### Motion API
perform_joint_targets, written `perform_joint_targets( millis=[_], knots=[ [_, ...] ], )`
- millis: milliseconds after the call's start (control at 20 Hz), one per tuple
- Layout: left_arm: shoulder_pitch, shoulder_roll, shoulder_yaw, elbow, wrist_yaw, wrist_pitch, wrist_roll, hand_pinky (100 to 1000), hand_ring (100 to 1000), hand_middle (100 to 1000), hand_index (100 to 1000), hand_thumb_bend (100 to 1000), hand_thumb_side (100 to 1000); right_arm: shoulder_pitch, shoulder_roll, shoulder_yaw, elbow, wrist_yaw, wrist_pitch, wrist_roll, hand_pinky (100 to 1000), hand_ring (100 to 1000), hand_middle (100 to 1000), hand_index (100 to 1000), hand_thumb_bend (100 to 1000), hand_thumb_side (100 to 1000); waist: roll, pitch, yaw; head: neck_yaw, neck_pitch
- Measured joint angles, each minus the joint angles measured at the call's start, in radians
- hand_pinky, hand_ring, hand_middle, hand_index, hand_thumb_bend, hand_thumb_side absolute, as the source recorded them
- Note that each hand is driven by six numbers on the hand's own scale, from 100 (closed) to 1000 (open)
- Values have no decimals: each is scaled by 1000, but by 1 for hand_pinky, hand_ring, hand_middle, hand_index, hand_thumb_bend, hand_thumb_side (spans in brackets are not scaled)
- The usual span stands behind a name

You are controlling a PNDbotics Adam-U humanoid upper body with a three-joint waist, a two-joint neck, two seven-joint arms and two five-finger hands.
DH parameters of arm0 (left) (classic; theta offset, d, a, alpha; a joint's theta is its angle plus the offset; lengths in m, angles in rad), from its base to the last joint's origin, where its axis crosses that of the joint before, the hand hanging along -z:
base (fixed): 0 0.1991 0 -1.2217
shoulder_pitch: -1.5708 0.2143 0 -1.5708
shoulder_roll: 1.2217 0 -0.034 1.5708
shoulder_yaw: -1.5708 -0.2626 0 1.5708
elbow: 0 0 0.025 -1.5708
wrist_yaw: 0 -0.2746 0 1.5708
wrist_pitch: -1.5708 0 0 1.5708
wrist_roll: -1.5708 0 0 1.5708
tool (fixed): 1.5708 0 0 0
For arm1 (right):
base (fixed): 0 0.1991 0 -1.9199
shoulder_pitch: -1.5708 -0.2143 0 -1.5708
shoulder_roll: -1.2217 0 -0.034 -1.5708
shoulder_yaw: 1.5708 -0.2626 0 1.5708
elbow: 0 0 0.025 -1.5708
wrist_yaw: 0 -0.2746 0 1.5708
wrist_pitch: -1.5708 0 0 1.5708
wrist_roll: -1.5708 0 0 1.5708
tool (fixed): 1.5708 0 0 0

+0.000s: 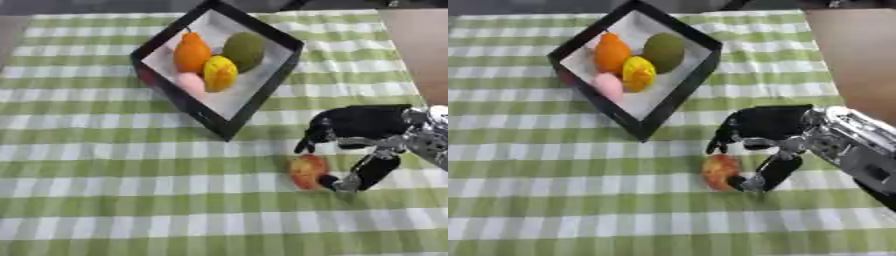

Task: Pick up objects on the table and place them in the box.

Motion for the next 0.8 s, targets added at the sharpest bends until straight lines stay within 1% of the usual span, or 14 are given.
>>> perform_joint_targets(
  millis=[50,150,200,300,500,550,700,800],
  knots=[
    [0,-3,0,0,0,0,0,780,682,634,770,284,423,5,4,-3,7,3,-1,-1,900,781,589,843,243,462,0,0,0,0,0],
    [0,-7,0,0,0,0,0,780,682,634,770,284,423,13,14,-6,21,11,-6,-8,901,771,556,840,252,463,0,0,0,-1,0],
    [0,-7,0,0,0,0,0,780,682,634,770,283,423,17,19,-9,29,18,-10,-14,901,768,551,840,253,479,0,0,0,-2,0],
    [0,-7,0,0,0,0,0,780,682,634,770,283,423,24,31,-13,44,33,-20,-28,900,762,542,836,268,477,0,0,0,-2,0],
    [0,-7,0,0,0,1,1,780,683,635,770,281,424,28,44,-22,63,57,-42,-52,876,748,537,833,316,500,0,0,-1,-4,0],
    [0,-7,0,0,0,1,2,780,683,635,770,281,424,28,47,-24,66,62,-47,-59,861,736,528,818,298,499,0,0,-1,-4,0],
    [0,-7,0,0,0,2,2,780,683,635,770,281,425,24,49,-25,67,78,-48,-96,821,690,483,758,226,434,0,0,-2,-4,0],
    [1,-7,0,0,0,3,4,780,683,636,769,281,426,23,48,-25,67,82,-40,-131,789,642,451,718,159,413,0,0,-3,-3,0]
  ],
)
